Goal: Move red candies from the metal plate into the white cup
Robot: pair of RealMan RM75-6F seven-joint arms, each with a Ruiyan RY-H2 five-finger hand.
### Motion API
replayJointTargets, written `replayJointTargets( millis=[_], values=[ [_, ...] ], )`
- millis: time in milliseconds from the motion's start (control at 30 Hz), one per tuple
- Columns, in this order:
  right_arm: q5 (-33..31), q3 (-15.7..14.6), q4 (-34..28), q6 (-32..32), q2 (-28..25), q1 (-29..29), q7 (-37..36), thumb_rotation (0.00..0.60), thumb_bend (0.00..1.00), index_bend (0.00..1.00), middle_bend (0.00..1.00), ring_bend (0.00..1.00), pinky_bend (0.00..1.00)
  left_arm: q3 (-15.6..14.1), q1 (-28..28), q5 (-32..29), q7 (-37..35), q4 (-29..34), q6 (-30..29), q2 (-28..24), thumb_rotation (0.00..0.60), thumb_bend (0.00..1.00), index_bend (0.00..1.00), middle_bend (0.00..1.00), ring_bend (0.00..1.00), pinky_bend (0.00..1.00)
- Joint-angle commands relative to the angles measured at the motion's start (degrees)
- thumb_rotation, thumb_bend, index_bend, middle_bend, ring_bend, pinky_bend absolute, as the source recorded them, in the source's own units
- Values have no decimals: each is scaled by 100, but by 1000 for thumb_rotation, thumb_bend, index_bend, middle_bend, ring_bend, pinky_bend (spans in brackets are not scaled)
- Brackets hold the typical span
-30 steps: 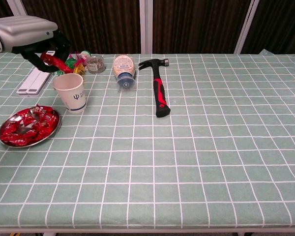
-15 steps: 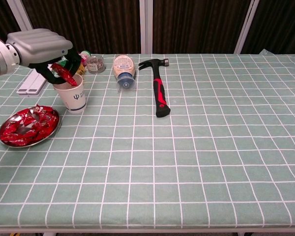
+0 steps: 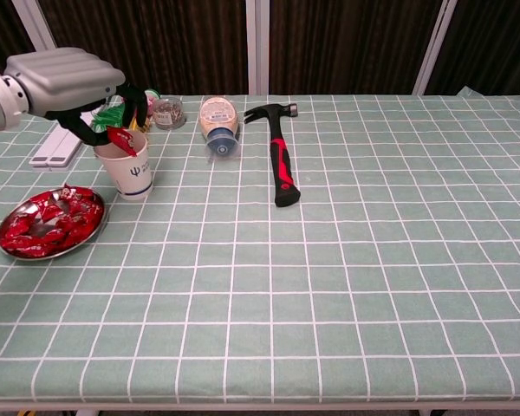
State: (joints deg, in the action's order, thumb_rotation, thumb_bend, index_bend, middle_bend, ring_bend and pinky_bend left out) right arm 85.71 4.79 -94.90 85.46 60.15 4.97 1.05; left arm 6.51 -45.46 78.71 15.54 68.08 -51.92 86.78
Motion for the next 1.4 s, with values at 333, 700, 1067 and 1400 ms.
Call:
replayJointTargets(
  millis=[333,700,1067,1400],
  values=[
    [19,2,15,-4,1,5,-32,600,89,196,296,182,448,150,69,-549,434,-132,25,37,600,423,410,496,906,1000],
    [56,5,20,7,-17,13,-65,600,89,196,296,182,451,277,648,-1035,411,683,-625,-561,600,373,364,454,900,1000],
    [117,-10,4,-11,-8,41,-51,600,89,196,296,182,454,-593,1618,-76,-454,1446,-1413,-1105,600,245,468,512,903,1000],
    [133,-23,-85,45,-32,8,46,600,89,196,296,187,462,-983,1506,768,-1089,1022,-1091,-718,600,255,489,523,903,1000]
  ],
)
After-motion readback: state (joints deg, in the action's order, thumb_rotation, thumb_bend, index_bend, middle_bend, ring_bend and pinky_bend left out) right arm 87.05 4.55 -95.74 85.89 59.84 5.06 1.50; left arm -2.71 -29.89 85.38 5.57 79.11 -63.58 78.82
